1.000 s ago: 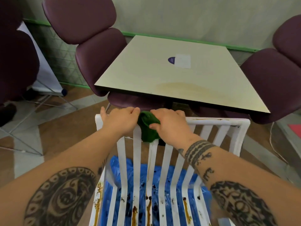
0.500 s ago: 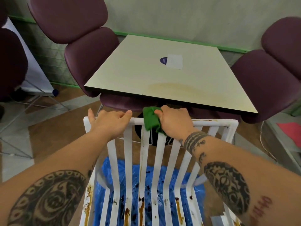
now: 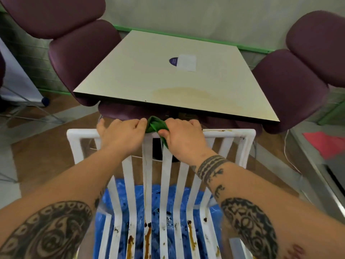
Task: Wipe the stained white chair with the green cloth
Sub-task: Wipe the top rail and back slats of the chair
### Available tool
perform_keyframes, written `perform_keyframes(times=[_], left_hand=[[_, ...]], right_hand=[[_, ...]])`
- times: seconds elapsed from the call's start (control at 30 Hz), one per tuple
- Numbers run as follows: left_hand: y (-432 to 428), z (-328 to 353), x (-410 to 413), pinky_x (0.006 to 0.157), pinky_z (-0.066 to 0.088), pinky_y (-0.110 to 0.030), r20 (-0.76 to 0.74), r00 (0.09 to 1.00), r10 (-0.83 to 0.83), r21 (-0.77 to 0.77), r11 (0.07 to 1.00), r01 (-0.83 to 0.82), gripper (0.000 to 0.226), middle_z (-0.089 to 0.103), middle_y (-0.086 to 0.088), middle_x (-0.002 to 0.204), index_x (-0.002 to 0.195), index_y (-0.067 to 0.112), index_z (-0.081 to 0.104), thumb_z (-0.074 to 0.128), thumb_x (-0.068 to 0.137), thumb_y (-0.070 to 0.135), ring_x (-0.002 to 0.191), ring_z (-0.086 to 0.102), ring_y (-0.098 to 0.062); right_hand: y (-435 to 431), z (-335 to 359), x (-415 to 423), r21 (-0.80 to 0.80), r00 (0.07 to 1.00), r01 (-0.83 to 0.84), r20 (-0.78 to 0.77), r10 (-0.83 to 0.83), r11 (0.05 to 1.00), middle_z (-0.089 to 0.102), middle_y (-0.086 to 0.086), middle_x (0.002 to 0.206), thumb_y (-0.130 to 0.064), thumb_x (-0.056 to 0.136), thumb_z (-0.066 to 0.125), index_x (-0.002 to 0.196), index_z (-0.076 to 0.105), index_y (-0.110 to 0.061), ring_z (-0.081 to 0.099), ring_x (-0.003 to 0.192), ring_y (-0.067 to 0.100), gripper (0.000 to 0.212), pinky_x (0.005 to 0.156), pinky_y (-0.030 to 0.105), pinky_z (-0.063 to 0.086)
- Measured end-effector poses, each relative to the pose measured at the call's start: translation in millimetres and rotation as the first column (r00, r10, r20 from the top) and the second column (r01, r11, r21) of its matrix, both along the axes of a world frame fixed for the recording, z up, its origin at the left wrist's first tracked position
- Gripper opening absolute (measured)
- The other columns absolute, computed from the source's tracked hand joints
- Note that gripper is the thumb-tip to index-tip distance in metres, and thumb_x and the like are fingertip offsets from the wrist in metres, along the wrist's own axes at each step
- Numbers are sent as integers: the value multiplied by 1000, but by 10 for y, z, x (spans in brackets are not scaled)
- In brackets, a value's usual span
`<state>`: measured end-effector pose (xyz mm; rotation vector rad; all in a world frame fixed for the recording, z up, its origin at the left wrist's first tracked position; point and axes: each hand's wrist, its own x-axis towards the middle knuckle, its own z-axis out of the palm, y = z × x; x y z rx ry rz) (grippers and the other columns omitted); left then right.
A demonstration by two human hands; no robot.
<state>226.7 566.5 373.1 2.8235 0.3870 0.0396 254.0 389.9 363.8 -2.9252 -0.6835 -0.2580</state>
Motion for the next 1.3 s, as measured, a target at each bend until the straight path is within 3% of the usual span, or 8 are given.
perform_keyframes(times=[0.23, 0.4, 0.53, 0.67, 0.83, 0.97, 1.1, 1.3], left_hand=[[-20, 79, 0, 119, 7, -62, -77, 995, -57, 31, 998, 60, 54, 62, 12, 89, 104, 39, 71, 22, 100, 62, 114, 55, -21], [-3, 107, 16, 118, 8, -63, -125, 989, -78, 42, 996, 84, 48, 60, 15, 94, 112, 46, 68, 24, 100, 64, 118, 54, -19], [-10, 118, 22, 118, 8, -63, -143, 987, -69, 71, 994, 80, 51, 66, 11, 118, 119, 46, 66, 22, 100, 64, 127, 50, -22], [7, 119, 30, 120, 9, -58, -180, 982, -58, 99, 992, 77, 51, 64, 8, 123, 127, 49, 61, 20, 101, 66, 132, 47, -23], [-14, 131, 55, 120, 11, -55, -216, 975, -58, 97, 992, 80, 53, 53, 11, 97, 128, 48, 60, 19, 100, 66, 127, 49, -22], [-31, 152, 33, 120, 12, -55, -202, 978, -60, 103, 991, 82, 51, 52, 14, 84, 125, 47, 62, 20, 101, 65, 116, 51, -20], [-45, 163, 28, 121, 11, -56, -186, 980, -65, 98, 992, 85, 51, 55, 12, 92, 125, 47, 62, 21, 101, 64, 123, 51, -21], [-6, 129, 43, 121, 12, -54, -185, 981, -58, 112, 991, 80, 51, 55, 10, 102, 130, 47, 59, 21, 101, 65, 129, 49, -23]], right_hand=[[-172, 296, 344, 144, 927, 194, -351, -133, 970, 54, -2, 79, -51, 108, 26, 97, 49, -19, 52, 74, 25, 41, 84, 47, 43], [-613, 377, 238, 221, 984, 149, -129, -122, 964, 59, -2, 74, -50, 107, 31, 97, 52, -21, 61, 73, 28, 38, 75, 41, 43], [-498, 71, -23, 75, 988, -62, -135, 71, 995, 65, -4, 126, -48, 105, 40, 141, 50, -28, 60, 114, 23, 42, 104, 46, 39], [-444, -29, -8, 48, 1000, 13, 0, -13, 999, 57, -5, 94, -46, 105, 36, 113, 53, -24, 55, 88, 25, 29, 89, 46, 38], [-380, 182, 178, 52, 978, 130, -169, -119, 990, 56, -1, 73, -43, 109, 29, 99, 44, -18, 52, 62, 22, 32, 74, 42, 41], [-503, 338, 343, 337, 900, 271, -420, -113, 902, 60, 6, 83, -44, 108, 36, 108, 50, -13, 59, 74, 28, 35, 60, 39, 43], [-859, 429, 308, 552, 960, 260, -239, -149, 792, 57, 0, 81, -43, 108, 36, 101, 49, -17, 58, 79, 28, 30, 67, 38, 41], [-1016, -17, 58, 72, 993, -65, -95, 72, 995, 60, -4, 133, -46, 105, 39, 146, 46, -28, 55, 118, 24, 45, 105, 45, 37]])
